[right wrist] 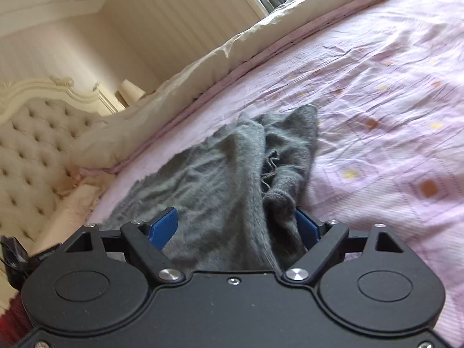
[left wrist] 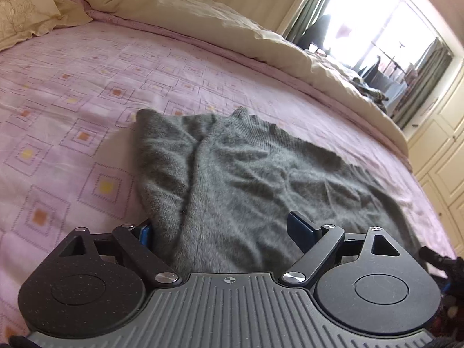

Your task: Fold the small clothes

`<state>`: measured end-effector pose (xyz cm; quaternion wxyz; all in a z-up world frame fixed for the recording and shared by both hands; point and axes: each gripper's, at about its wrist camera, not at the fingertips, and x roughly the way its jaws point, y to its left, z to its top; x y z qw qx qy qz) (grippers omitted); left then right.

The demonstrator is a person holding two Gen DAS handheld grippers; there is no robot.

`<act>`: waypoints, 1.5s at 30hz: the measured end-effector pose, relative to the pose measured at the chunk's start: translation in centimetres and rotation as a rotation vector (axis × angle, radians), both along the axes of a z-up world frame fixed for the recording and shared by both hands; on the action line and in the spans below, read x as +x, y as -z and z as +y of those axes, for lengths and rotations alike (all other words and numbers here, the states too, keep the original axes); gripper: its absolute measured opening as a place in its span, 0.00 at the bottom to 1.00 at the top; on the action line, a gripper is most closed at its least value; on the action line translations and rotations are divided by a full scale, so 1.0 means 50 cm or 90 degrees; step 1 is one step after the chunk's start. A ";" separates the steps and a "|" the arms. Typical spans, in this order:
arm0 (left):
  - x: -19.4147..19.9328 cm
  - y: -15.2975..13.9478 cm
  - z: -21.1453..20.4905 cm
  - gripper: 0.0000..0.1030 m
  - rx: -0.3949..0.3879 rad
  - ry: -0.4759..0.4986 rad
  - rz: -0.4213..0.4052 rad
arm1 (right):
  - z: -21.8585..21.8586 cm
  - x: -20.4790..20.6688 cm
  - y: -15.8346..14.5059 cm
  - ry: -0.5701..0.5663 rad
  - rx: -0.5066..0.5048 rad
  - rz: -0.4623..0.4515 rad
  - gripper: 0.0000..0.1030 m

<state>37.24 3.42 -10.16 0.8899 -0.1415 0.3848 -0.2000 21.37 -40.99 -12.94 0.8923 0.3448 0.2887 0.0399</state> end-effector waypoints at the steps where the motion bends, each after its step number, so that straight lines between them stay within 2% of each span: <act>1: 0.003 0.003 0.002 0.25 -0.011 -0.002 0.005 | -0.002 0.008 0.003 0.002 0.013 0.008 0.64; 2: 0.008 0.006 0.003 0.16 -0.010 -0.015 0.023 | -0.002 0.015 0.006 0.008 0.016 0.027 0.40; 3: 0.012 0.008 0.008 0.17 -0.021 -0.024 0.036 | 0.000 0.021 0.008 0.013 0.009 0.045 0.27; 5: 0.008 0.003 0.015 0.16 -0.037 -0.027 0.041 | 0.004 0.018 0.001 0.009 -0.001 0.042 0.26; 8: -0.017 -0.019 0.022 0.16 -0.029 -0.013 0.033 | 0.006 0.000 -0.028 0.000 -0.008 0.038 0.24; 12: -0.063 -0.041 0.042 0.16 -0.057 -0.007 0.057 | -0.004 -0.045 -0.065 -0.011 -0.018 0.043 0.14; 17: -0.126 -0.056 0.054 0.16 -0.045 0.025 0.060 | -0.021 -0.124 -0.097 -0.013 -0.024 0.041 0.10; 19: -0.137 -0.047 0.055 0.22 -0.011 0.022 0.063 | -0.023 -0.149 -0.099 -0.010 -0.032 0.044 0.13; 21: -0.142 -0.039 0.058 0.22 0.052 0.000 0.046 | -0.021 -0.160 -0.098 -0.011 -0.060 0.051 0.19; 22: -0.146 -0.036 0.061 0.23 0.073 -0.007 0.037 | -0.021 -0.163 -0.096 -0.008 -0.068 0.052 0.19; 23: -0.151 -0.035 0.065 0.25 0.082 -0.017 0.032 | -0.026 -0.167 -0.093 -0.003 -0.064 0.052 0.24; 24: -0.155 -0.038 0.070 0.28 0.087 -0.032 0.028 | -0.031 -0.168 -0.090 0.001 -0.057 0.054 0.41; 25: -0.163 -0.044 0.076 0.28 0.088 -0.046 0.022 | -0.035 -0.167 -0.086 0.007 -0.051 0.052 0.53; 26: -0.169 -0.053 0.079 0.28 0.093 -0.058 0.011 | -0.038 -0.167 -0.083 0.012 -0.050 0.047 0.74; 30: -0.196 -0.109 0.052 0.29 0.146 -0.066 -0.071 | -0.038 -0.154 -0.065 0.000 -0.053 0.044 0.76; 34: -0.201 -0.148 -0.019 0.38 0.152 -0.015 -0.121 | -0.034 -0.132 -0.042 -0.008 -0.047 0.041 0.76; 38: -0.180 -0.139 -0.106 0.39 0.126 0.037 -0.118 | -0.042 -0.097 -0.032 -0.017 -0.039 0.034 0.76; 42: -0.162 -0.084 -0.182 0.40 0.105 0.082 -0.094 | -0.067 -0.060 -0.027 -0.026 0.005 0.020 0.76; 45: -0.153 -0.032 -0.218 0.40 0.116 0.105 -0.056 | -0.093 -0.032 -0.018 -0.019 0.043 0.013 0.76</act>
